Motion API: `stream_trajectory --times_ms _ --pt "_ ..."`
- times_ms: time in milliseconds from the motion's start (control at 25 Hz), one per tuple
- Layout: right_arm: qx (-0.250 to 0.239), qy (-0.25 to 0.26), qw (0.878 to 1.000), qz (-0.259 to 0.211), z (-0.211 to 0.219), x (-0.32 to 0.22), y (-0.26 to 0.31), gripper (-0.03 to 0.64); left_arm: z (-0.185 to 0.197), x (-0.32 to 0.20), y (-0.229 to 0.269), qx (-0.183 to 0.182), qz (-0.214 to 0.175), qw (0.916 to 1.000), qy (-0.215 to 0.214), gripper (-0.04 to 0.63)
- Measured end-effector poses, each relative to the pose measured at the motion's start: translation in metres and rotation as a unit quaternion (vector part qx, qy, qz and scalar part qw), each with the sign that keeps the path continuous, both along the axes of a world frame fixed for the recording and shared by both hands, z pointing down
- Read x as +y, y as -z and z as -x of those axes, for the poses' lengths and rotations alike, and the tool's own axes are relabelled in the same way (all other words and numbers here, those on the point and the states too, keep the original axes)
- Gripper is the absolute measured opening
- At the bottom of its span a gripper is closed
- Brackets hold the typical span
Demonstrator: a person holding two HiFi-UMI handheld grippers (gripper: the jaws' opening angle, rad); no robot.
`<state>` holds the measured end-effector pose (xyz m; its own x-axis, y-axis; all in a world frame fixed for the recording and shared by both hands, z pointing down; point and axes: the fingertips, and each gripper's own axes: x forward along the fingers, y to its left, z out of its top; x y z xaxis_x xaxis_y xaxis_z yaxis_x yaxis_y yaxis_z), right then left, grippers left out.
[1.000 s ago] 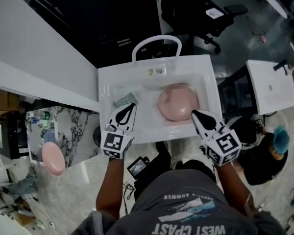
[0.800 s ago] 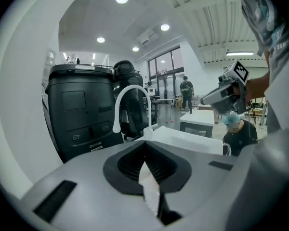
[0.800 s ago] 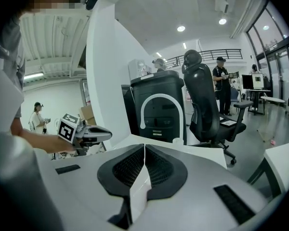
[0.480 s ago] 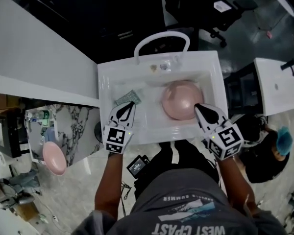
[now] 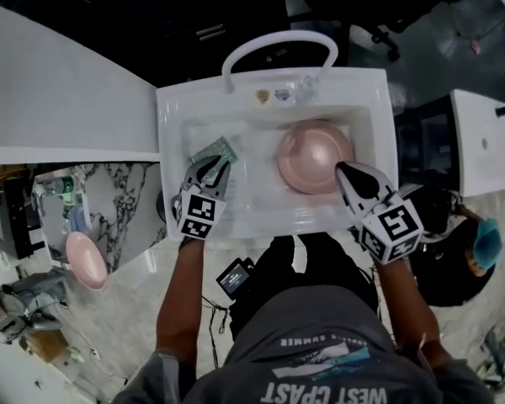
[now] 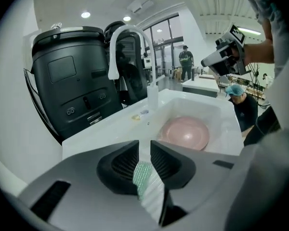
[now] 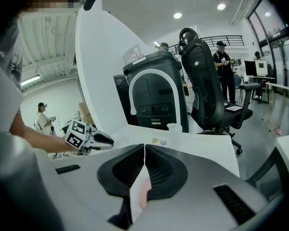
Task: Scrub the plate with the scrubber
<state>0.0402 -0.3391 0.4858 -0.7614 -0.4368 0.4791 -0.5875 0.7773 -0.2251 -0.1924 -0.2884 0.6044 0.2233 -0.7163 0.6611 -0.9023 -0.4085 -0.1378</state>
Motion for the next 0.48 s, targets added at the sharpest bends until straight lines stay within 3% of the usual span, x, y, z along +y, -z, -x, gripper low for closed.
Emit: stream_trajectory --times_ms 480 --pt "0.006 0.026 0.999 0.029 0.017 -0.011 -0.034 0.031 0.02 0.013 -0.088 -0.068 0.094 0.9927 -0.033 0.146"
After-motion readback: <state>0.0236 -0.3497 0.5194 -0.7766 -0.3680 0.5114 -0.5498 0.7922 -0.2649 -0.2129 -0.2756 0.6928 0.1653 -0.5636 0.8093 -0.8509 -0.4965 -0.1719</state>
